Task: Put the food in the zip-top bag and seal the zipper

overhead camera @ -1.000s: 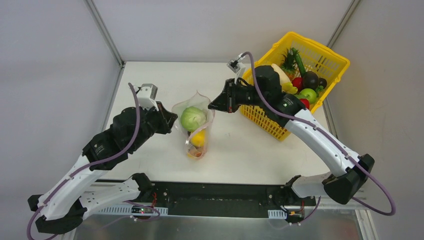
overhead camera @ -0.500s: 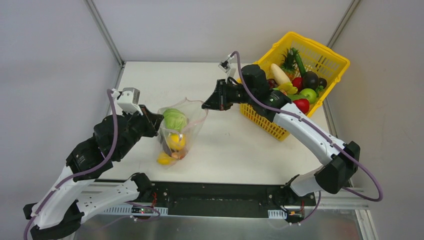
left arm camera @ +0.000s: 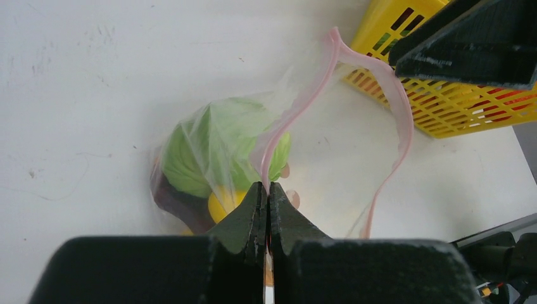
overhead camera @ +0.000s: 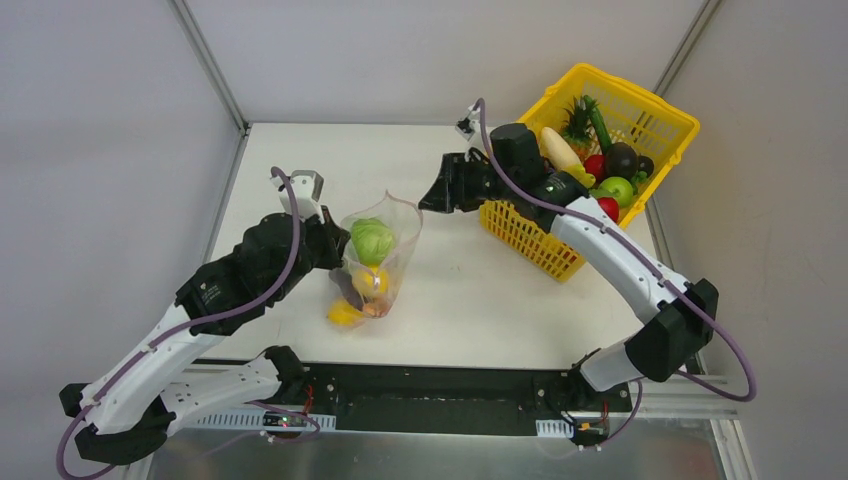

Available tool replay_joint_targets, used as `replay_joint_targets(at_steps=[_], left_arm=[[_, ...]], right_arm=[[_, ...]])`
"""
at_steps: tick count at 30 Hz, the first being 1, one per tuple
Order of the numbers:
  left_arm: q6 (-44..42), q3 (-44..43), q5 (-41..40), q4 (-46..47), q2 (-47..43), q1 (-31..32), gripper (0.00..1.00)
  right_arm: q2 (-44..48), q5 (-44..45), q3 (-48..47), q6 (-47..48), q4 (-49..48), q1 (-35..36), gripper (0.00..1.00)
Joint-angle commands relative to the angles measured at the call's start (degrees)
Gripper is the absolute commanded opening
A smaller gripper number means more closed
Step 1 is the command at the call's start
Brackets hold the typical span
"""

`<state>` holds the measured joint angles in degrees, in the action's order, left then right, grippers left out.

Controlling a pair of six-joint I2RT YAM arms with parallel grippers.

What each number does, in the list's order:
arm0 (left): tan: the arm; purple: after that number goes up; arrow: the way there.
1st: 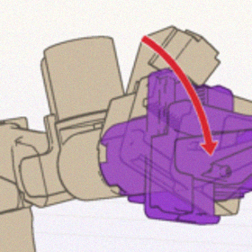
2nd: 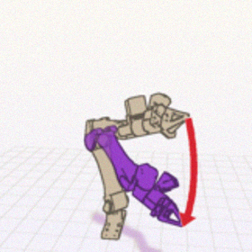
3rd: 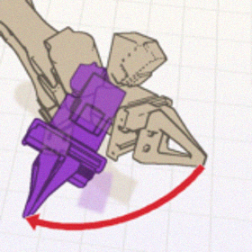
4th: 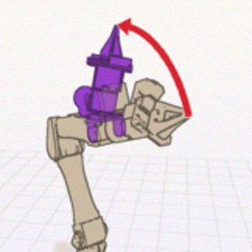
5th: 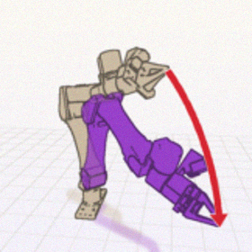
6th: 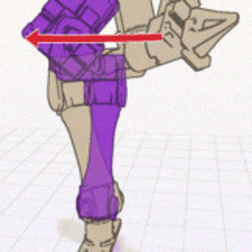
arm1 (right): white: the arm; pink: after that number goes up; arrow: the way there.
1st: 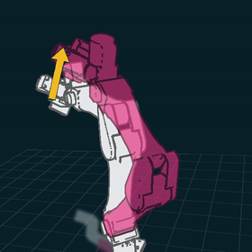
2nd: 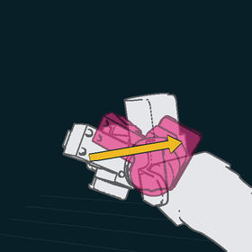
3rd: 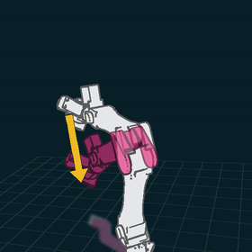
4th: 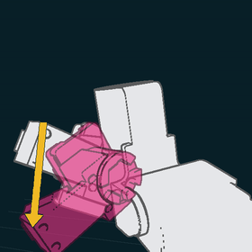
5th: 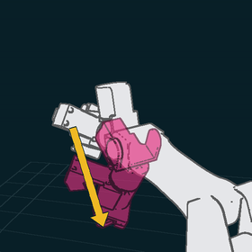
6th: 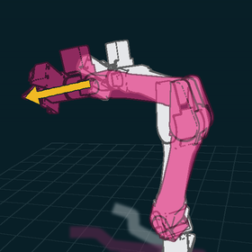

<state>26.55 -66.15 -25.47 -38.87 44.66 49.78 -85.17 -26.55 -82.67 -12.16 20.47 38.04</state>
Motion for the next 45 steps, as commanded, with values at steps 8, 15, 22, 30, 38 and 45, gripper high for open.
replay_joint_targets(at_steps=[8,15,22,30,38,45], left_arm=[[1.43,-0.05,2.28,5.54,-0.15,-0.48,0.0],[1.15,-0.11,2.6,6.22,0.61,-0.48,0.0],[0.88,-0.03,3.41,6.45,1.09,-0.48,0.0],[0.71,0.33,3.09,6.85,1.01,-0.52,0.0],[0.92,0.74,3.15,7.01,0.95,-0.47,0.0],[0.96,0.66,3.39,7.14,1.29,-0.48,0.0]], right_arm=[[9.2,22.72,-4.96,7.81,3.03,-12.64,0.75],[5.9,24.66,-6.27,7.18,11.67,-28.29,0.78],[0.88,22.75,-7.02,5.21,18.02,-33.68,0.8],[-5.17,28.19,-9.08,5.79,22.99,-35.13,0.84],[-10.83,31.03,-9.68,6.49,25.48,-35.19,0.79],[-12.67,28.81,-9.15,6.93,24.88,-35.16,0.59]])
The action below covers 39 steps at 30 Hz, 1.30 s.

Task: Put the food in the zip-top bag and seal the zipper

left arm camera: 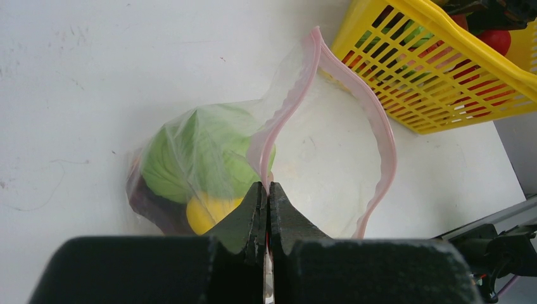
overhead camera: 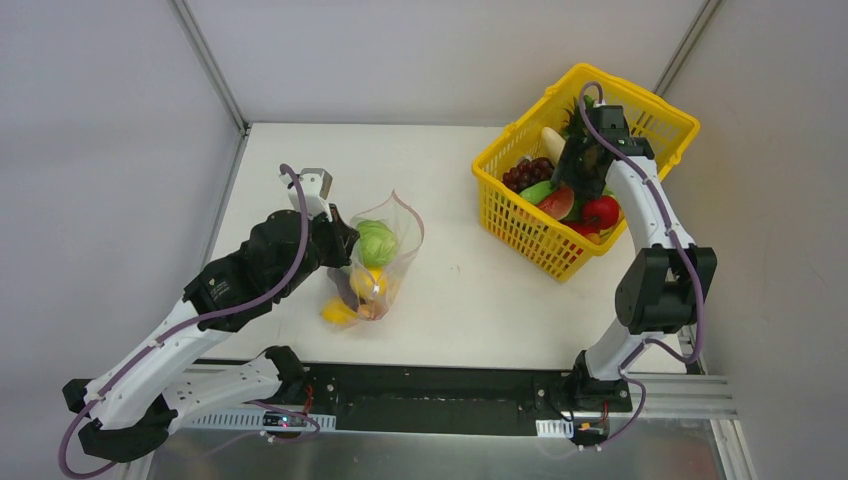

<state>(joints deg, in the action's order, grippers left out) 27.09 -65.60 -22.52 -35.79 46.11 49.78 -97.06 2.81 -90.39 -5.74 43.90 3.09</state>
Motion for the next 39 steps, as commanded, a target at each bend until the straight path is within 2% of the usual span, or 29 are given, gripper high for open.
replay_joint_targets(at_steps=[1,4,5,7,9,12,16,23,24,26,28,29,30,31,34,39], left_arm=[[0.42,0.12,0.46,4.06,-0.15,-0.47,0.0],[0.5,0.12,0.63,3.93,-0.21,-0.52,0.0],[0.48,0.16,0.56,3.89,-0.35,-0.48,0.0],[0.63,0.38,0.39,3.89,-0.61,-0.47,0.0],[0.68,0.54,0.29,4.05,-0.75,-0.52,0.0],[0.77,0.65,0.46,3.95,-0.76,-0.53,0.0],[0.86,0.55,0.72,3.98,-0.61,-0.47,0.0],[0.6,0.19,0.7,4.15,-0.45,-0.47,0.0],[0.53,0.21,0.72,4.15,-0.34,-0.55,0.0],[0.51,0.13,0.83,4.15,-0.18,-0.5,0.0],[0.32,-0.14,1.03,4.07,0.03,-0.47,0.0],[0.31,-0.14,1.05,4.02,0.11,-0.47,0.0],[0.28,-0.22,1.2,4.06,0.2,-0.47,0.0],[0.25,-0.27,1.29,4.0,0.17,-0.49,0.0],[0.24,-0.4,1.28,3.73,0.06,-0.5,0.0],[-0.42,-1.27,1.62,3.01,0.77,-0.48,0.0]], right_arm=[[-0.77,-0.68,-1.41,0.28,1.25,-0.27,0.54],[-0.15,-1.79,-1.12,0.32,0.53,-0.28,0.47],[0.05,-2.19,-1.03,0.4,0.38,-0.28,0.4],[0.59,-2.33,-0.87,0.45,0.2,-0.36,0.35],[1.41,-4.82,-0.74,0.48,-0.12,-0.45,0.16],[3.01,-5.62,-0.75,0.3,-0.6,-0.46,0.08],[5.88,-4.93,-0.75,0.51,-1.41,-0.46,0.02],[12.22,-0.67,1.21,0.99,-5.05,-0.46,0.0],[12.89,-0.65,1.59,0.99,-5.47,-0.46,0.01],[13.32,-1.4,1.79,0.47,-5.0,-0.53,0.16],[12.32,-2.29,1.01,0.51,-3.81,-0.54,0.15],[11.85,-2.29,1.07,0.48,-3.48,-0.55,0.19],[10.83,-2.26,1.05,0.57,-2.83,-0.55,0.39],[9.66,-2.25,0.64,0.67,-1.76,-0.59,0.53],[6.55,-0.3,-0.76,0.16,1.9,-0.54,0.57],[5.09,-2.31,-0.09,-0.17,2.41,-0.55,0.58]])
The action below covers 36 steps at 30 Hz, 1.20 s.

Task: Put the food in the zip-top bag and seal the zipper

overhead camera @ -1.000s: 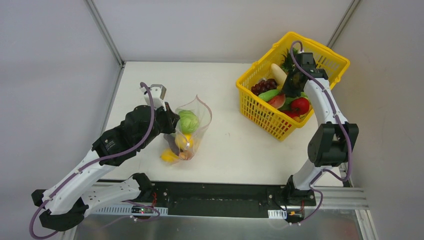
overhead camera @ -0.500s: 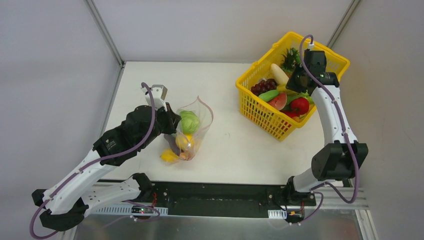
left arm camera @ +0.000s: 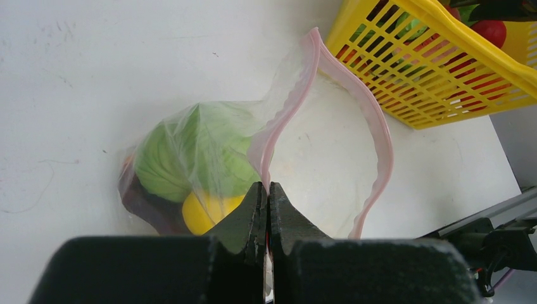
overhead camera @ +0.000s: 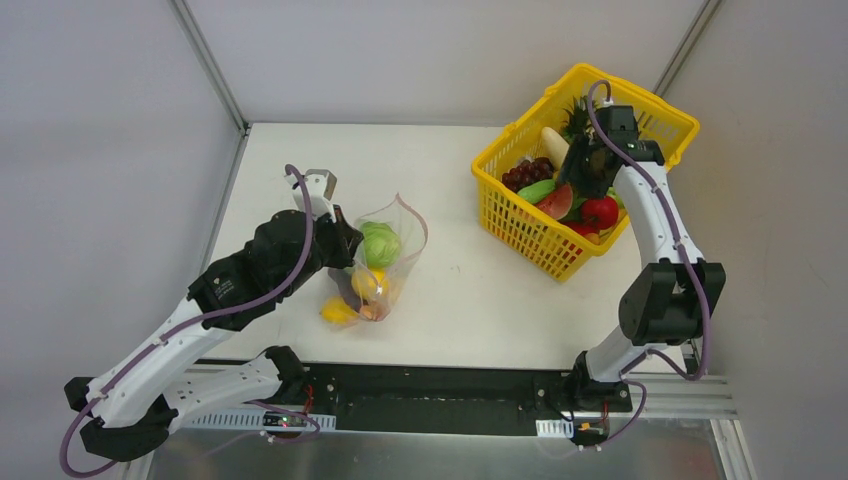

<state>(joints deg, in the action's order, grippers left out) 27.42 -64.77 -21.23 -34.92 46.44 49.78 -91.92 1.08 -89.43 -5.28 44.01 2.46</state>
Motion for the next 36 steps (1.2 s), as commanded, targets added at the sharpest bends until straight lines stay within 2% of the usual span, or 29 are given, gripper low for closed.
replay_joint_targets(at_steps=[1,9,12,18,20,23,36], left_arm=[[-0.97,-2.74,0.46,1.67,0.83,-0.48,0.0],[-1.14,-3.28,0.93,1.81,1.78,-0.51,0.0],[-1.07,-3.3,1.18,1.56,1.91,-0.48,0.0],[-0.79,-2.53,0.82,1.68,0.97,-0.52,0.0],[-0.79,-2.11,0.47,1.86,0.52,-0.48,0.0],[-0.87,-1.94,0.3,1.72,0.32,-0.52,0.0],[-0.53,-1.32,0.23,2.17,-0.06,-0.48,0.0]], right_arm=[[0.1,-0.57,-0.49,-0.65,1.95,0.09,0.58],[-2.86,-3.39,1.97,0.6,2.23,0.09,0.55],[-3.18,-4.2,2.93,0.82,1.04,0.05,0.49],[-0.66,-5.11,3.51,0.68,-1.55,0.0,0.29],[0.65,-5.76,4.09,0.78,-2.71,-0.02,0.13],[2.47,-5.8,4.6,0.82,-3.71,0.0,0.01],[11.67,-3.96,6.39,1.57,-7.35,0.0,0.0]])
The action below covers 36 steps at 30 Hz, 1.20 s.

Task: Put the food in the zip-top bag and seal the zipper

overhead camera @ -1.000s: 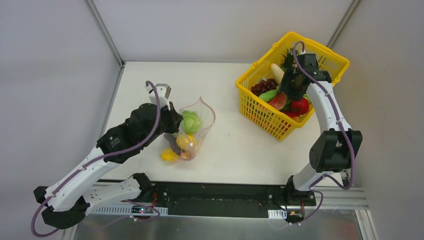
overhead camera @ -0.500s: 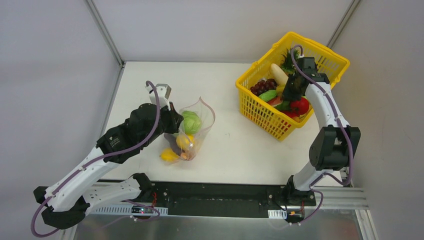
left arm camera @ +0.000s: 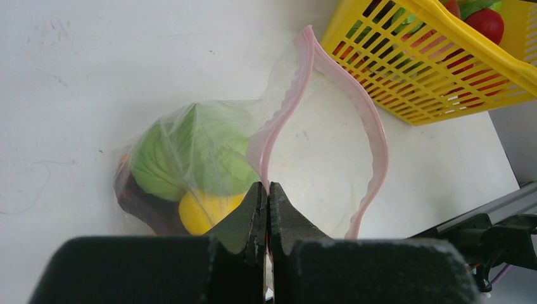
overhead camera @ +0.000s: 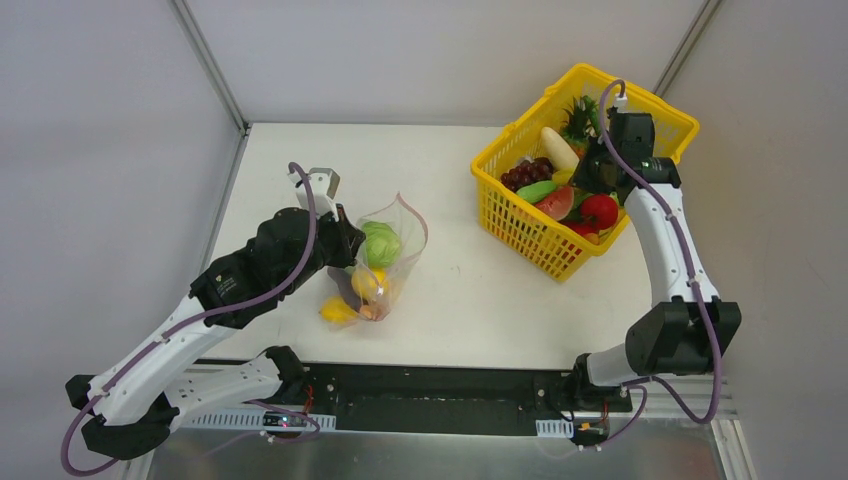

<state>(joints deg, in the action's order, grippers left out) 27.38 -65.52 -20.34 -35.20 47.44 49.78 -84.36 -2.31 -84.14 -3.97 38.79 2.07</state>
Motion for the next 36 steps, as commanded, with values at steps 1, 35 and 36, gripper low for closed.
replay_joint_targets(at_steps=[1,35,36], left_arm=[[-0.4,-0.58,-0.57,2.5,-1.02,-0.53,0.0],[-0.04,0.23,-0.09,2.59,-1.61,-0.54,0.0],[-0.09,0.24,0.02,2.57,-1.57,-0.53,0.0]], right_arm=[[4.41,-0.33,1.23,0.13,-2.11,0.4,0.0],[-4.69,-2.44,0.81,-0.87,1.9,-0.25,0.0],[-4.07,-2.17,0.67,-0.81,1.89,-0.22,0.0]])
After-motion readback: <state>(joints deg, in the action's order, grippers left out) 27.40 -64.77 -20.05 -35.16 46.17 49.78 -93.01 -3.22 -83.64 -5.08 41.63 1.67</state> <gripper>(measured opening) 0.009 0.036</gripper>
